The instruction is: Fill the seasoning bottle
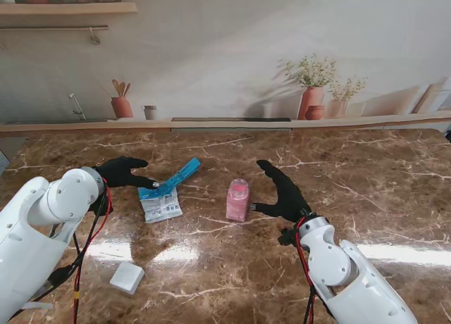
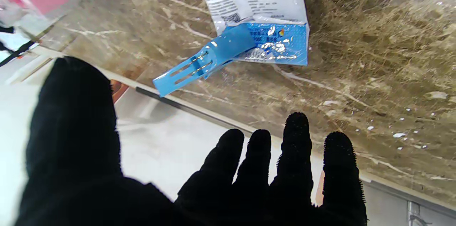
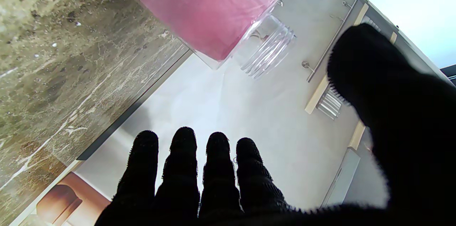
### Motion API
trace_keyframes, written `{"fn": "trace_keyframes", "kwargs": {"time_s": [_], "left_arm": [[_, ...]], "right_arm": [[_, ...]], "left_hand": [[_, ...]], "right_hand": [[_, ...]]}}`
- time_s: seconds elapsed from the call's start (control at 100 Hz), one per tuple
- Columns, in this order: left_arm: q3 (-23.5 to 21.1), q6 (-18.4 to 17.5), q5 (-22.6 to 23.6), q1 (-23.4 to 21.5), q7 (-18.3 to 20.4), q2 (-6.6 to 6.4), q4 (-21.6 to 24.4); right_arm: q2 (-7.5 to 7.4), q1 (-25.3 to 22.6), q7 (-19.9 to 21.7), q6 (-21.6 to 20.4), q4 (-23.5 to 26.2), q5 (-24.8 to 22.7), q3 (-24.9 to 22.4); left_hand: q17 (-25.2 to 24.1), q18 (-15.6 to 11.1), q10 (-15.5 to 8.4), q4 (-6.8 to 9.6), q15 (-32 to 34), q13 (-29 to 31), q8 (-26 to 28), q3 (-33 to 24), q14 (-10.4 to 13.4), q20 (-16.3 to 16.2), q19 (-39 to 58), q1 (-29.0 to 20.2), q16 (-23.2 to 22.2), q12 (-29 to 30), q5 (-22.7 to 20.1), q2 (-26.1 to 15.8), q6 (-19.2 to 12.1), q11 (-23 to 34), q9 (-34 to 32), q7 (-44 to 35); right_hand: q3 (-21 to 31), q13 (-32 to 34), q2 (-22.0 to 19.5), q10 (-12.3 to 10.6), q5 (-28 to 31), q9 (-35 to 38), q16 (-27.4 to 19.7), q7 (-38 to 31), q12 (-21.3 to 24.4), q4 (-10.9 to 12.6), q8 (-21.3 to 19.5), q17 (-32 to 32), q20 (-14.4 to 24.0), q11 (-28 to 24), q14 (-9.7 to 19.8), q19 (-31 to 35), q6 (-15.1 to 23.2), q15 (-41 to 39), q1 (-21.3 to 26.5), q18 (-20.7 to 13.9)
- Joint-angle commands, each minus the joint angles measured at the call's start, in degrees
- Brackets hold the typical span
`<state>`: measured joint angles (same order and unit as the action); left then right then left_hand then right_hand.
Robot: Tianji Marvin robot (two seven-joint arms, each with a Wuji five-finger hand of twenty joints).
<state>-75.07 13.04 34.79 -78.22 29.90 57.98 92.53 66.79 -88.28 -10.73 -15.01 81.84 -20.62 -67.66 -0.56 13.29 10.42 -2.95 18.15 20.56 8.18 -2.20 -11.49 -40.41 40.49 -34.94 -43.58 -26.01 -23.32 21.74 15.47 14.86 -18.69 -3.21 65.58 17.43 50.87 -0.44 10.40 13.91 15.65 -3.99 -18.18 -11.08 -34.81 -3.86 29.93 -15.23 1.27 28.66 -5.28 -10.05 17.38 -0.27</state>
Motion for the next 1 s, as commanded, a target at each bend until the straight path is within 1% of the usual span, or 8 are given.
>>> {"fn": "trace_keyframes", "kwargs": {"time_s": [0.0, 0.11, 0.18, 0.29, 0.44, 0.7, 0.82, 0.99], "left_arm": [[1.0, 1.3, -0.2, 1.2, 0.9, 0.12, -1.8], [3.8, 4.6, -0.3, 3.5, 1.4, 0.04, -4.6], [5.2, 6.4, -0.7, 4.6, 1.9, -0.04, -6.3], [7.0, 8.3, -1.1, 5.8, 1.8, -0.04, -8.4], [8.7, 9.6, -3.2, 6.7, -0.1, 0.46, -11.0], [11.5, 11.4, -5.1, 8.9, -3.7, 1.47, -14.6], [13.1, 12.5, -6.3, 10.1, -5.3, 2.0, -16.5], [15.3, 13.2, -7.5, 11.6, -7.5, 2.75, -19.4]], "right_arm": [[0.12, -0.4, 0.6, 0.0, -0.4, 0.4, 0.0], [0.13, -0.6, 0.6, 0.0, -0.3, 0.5, -0.1], [0.13, -0.7, 0.6, -0.1, -0.4, 0.6, -0.2], [0.13, -0.8, 0.6, -0.2, -0.4, 0.7, -0.2], [0.17, -0.9, 0.6, -0.2, -0.4, 0.8, -0.1], [0.12, -0.8, 1.0, 0.0, -0.2, 1.1, 0.3], [0.1, -0.9, 1.1, 0.0, 0.1, 1.2, 0.3], [0.03, -1.2, 1.3, 0.1, 0.3, 1.1, 0.4]], "left_hand": [[-1.2, 0.6, 1.0, 1.91, 2.0, -0.1, -1.2, 1.4, -1.7, 0.1, -0.9, -0.8, -2.9, -3.1, 3.1, -1.9, 2.4, 2.4, -0.3, 1.3], [-1.0, 1.2, -0.6, 1.81, 3.0, 1.1, -0.7, 1.6, -2.4, 0.7, -0.8, -0.9, -5.1, -8.0, 2.7, -1.6, 2.0, 5.8, -2.1, 0.5], [-1.4, 1.4, -2.2, 1.88, 3.1, 0.9, 1.1, 1.9, -2.2, 1.0, -0.4, -0.9, -5.6, -11.3, 2.5, -1.7, 0.1, 7.5, -2.2, -1.2], [-1.5, 1.6, -2.8, 1.94, 2.2, 1.0, 4.5, 2.2, -2.3, 1.2, 0.1, -1.1, -4.4, -12.5, 1.1, -1.5, -1.8, 7.2, -2.9, -4.0], [-2.1, 1.4, -3.6, 2.06, 1.5, 0.0, 7.6, 2.1, -1.7, 1.1, 0.5, -1.7, -2.9, -9.2, 1.3, -1.2, -4.0, 3.7, -1.7, -5.4], [-2.0, 1.4, -3.8, 2.08, -1.1, -0.8, 8.9, 1.7, -1.4, 0.2, 1.0, -1.8, 1.3, -1.0, 2.9, -1.4, -4.5, -1.0, 2.0, -5.2], [-2.0, 1.6, -3.7, 2.03, -2.0, -0.8, 10.5, 1.4, -1.4, 0.2, 1.0, -2.3, 3.5, 1.2, 1.5, -1.0, -5.1, -1.1, 2.0, -7.4], [-2.0, 1.7, -3.9, 1.69, -1.0, -0.3, 22.5, -0.8, -0.8, 0.0, 1.7, -2.9, 4.0, 0.9, 2.2, 0.4, -7.4, 0.7, 1.2, -21.3]], "right_hand": [[-0.7, -1.7, -0.3, -0.1, -0.8, -1.5, 0.6, 1.1, 0.1, 0.4, -0.3, 0.3, 1.4, 0.9, 0.5, 0.1, -0.1, -0.4, 0.1, -0.7], [-0.8, -1.5, -0.6, -0.1, 0.5, -1.3, 0.7, 0.5, 0.1, 0.5, -0.5, 0.2, 1.8, 0.9, 0.5, 0.2, 0.1, -0.6, 0.3, -0.5], [-1.0, -1.4, -0.7, 0.0, 0.5, -1.2, 0.8, 0.4, 0.0, 0.5, -0.4, 0.1, 2.0, 0.9, 0.5, 0.4, 0.1, -0.7, 0.5, -0.4], [-1.2, -1.3, -1.0, -0.1, 0.5, -1.2, 1.0, 0.3, 0.0, 0.6, -0.3, 0.0, 2.4, 0.9, 0.4, 0.6, 0.1, -1.0, 0.7, -0.2], [-1.4, -1.2, -1.3, 0.0, 0.5, -0.9, 1.2, 0.2, -0.2, 0.8, -0.2, 0.0, 2.8, 0.8, 0.4, 0.7, 0.2, -1.2, 1.1, 0.0], [-1.8, -1.1, -1.8, -0.1, 0.8, -0.4, 1.5, -0.1, -0.4, 0.9, 0.0, -0.1, 3.3, 0.6, 0.3, 0.8, 0.4, -1.6, 1.4, 0.1], [-2.0, -1.0, -2.2, -0.1, 0.7, -0.4, 1.6, -0.1, -0.5, 1.0, 0.1, -0.3, 3.5, 0.6, 0.4, 0.9, 0.5, -1.7, 1.5, 0.2], [-2.2, -0.9, -2.5, -0.1, 1.0, 0.2, 1.7, -0.2, -0.6, 1.1, 0.3, -0.4, 3.6, 0.5, 0.5, 0.9, 0.9, -1.8, 1.6, 0.3]]}}
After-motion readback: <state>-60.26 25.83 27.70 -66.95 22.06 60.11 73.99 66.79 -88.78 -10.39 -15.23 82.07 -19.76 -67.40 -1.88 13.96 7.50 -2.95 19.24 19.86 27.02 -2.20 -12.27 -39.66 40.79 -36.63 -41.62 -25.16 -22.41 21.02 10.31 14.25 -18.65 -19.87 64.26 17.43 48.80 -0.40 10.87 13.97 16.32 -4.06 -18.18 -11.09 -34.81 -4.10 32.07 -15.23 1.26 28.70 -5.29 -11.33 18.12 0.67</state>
